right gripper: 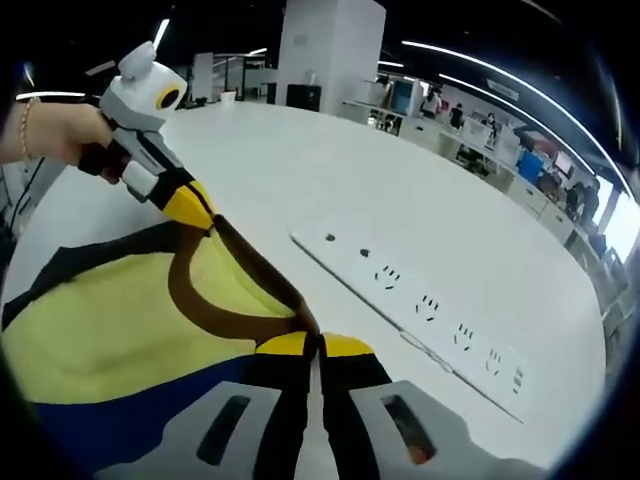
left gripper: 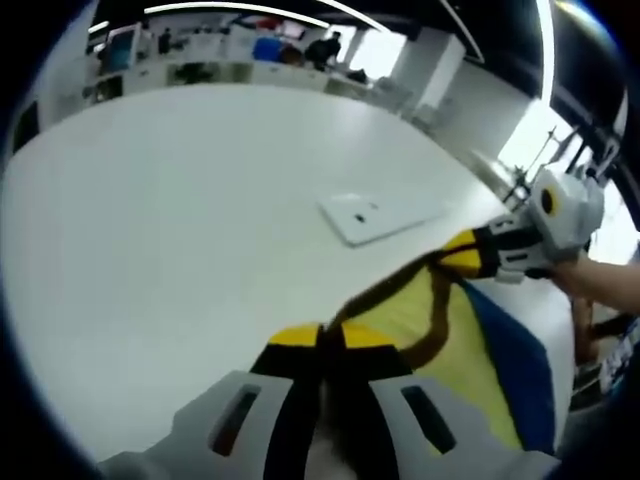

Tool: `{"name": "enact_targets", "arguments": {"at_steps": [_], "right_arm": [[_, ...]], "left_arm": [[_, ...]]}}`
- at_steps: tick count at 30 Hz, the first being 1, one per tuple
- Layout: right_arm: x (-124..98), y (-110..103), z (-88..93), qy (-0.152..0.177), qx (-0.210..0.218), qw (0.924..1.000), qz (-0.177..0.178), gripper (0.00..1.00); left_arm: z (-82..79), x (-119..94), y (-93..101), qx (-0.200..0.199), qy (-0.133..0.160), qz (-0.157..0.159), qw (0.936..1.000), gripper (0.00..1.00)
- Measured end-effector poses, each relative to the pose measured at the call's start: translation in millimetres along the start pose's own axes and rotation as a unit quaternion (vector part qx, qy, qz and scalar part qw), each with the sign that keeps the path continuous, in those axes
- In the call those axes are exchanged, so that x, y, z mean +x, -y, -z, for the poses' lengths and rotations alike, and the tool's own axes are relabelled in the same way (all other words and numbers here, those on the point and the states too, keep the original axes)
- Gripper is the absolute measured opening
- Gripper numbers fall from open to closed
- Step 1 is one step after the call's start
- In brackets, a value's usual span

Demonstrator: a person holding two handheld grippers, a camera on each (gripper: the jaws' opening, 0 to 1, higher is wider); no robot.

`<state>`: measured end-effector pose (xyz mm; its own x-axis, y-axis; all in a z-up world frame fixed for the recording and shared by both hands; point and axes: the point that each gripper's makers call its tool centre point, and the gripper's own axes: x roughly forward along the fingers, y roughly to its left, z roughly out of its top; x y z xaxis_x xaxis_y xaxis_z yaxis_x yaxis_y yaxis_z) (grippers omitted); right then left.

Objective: Fold the garment on the visible template until the final outline fits inside the template.

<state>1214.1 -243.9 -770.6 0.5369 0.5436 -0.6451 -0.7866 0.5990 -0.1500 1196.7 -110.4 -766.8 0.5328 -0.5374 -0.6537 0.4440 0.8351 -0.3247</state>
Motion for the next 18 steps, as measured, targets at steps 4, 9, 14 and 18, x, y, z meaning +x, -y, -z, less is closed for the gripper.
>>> {"name": "enact_targets", "arguments": {"at_steps": [4, 9, 14, 18], "right_arm": [[0.9, 1.2, -1.1, 0.003, 0.006, 1.0, 0.002, 0.04], [1.6, 4.0, -2.3, 0.014, 0.033, 0.9994, 0.001, 0.06], [1.0, 7.2, -5.5, 0.027, 0.067, 0.9973, 0.007, 0.09], [2.3, 6.8, -6.4, 0.021, 0.059, 0.998, 0.013, 0.09]], "left_arm": [[-3.5, 0.1, -2.5, 0.0, 0.006, -0.004, 1.0, 0.03], [-3.4, 0.3, -3.5, 0.004, 0.006, -0.007, 0.9999, 0.04], [-4.1, 1.8, -4.7, 0.007, 0.007, -0.011, 0.9999, 0.04], [-5.3, 3.1, -5.2, 0.014, 0.007, -0.015, 0.9998, 0.04]]}}
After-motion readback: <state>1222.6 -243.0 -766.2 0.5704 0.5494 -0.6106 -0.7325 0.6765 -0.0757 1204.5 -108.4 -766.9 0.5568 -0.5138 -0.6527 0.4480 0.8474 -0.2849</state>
